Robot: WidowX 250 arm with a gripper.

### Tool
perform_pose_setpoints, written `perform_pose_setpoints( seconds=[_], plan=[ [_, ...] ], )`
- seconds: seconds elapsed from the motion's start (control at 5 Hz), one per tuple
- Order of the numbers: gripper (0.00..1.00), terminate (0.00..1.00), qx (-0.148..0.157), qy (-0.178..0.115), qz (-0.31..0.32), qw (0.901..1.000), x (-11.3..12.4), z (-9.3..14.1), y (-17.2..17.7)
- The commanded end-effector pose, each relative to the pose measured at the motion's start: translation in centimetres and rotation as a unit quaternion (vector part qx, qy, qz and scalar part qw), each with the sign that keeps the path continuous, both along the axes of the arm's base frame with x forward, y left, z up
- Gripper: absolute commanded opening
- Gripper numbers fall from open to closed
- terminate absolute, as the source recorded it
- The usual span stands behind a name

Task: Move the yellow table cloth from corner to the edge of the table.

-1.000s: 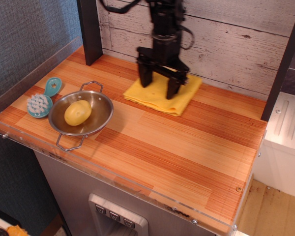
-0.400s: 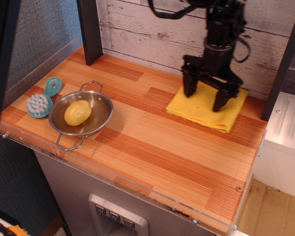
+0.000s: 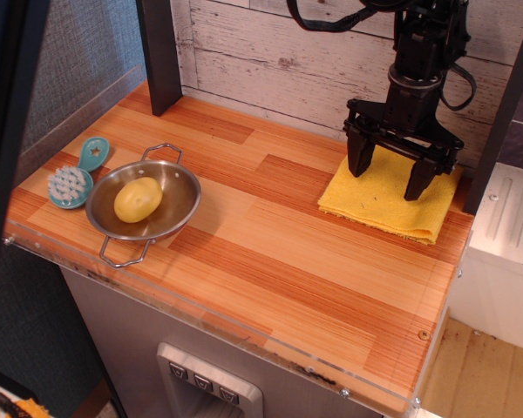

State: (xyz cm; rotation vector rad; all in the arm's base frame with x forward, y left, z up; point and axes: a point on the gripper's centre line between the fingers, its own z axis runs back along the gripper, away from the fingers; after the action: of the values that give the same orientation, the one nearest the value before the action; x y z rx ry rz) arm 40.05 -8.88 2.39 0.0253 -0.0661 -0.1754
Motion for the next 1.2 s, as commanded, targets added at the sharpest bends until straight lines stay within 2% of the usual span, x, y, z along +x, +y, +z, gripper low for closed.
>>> perform_pose_setpoints(
  seconds=[0.0, 0.4, 0.8, 1.0],
  plan=[
    [1.00, 0.00, -0.019, -0.058, -0.015, 0.9981, 0.3, 7.0, 0.1],
    [1.00, 0.00, -0.051, -0.077, -0.039, 0.9949, -1.8, 10.7, 1.0],
    [1.00, 0.00, -0.050, -0.059, -0.075, 0.9942, -2.9, 11.4, 2.2],
    [1.00, 0.00, -0.035, -0.058, -0.092, 0.9934, -3.0, 11.4, 2.7]
  ],
)
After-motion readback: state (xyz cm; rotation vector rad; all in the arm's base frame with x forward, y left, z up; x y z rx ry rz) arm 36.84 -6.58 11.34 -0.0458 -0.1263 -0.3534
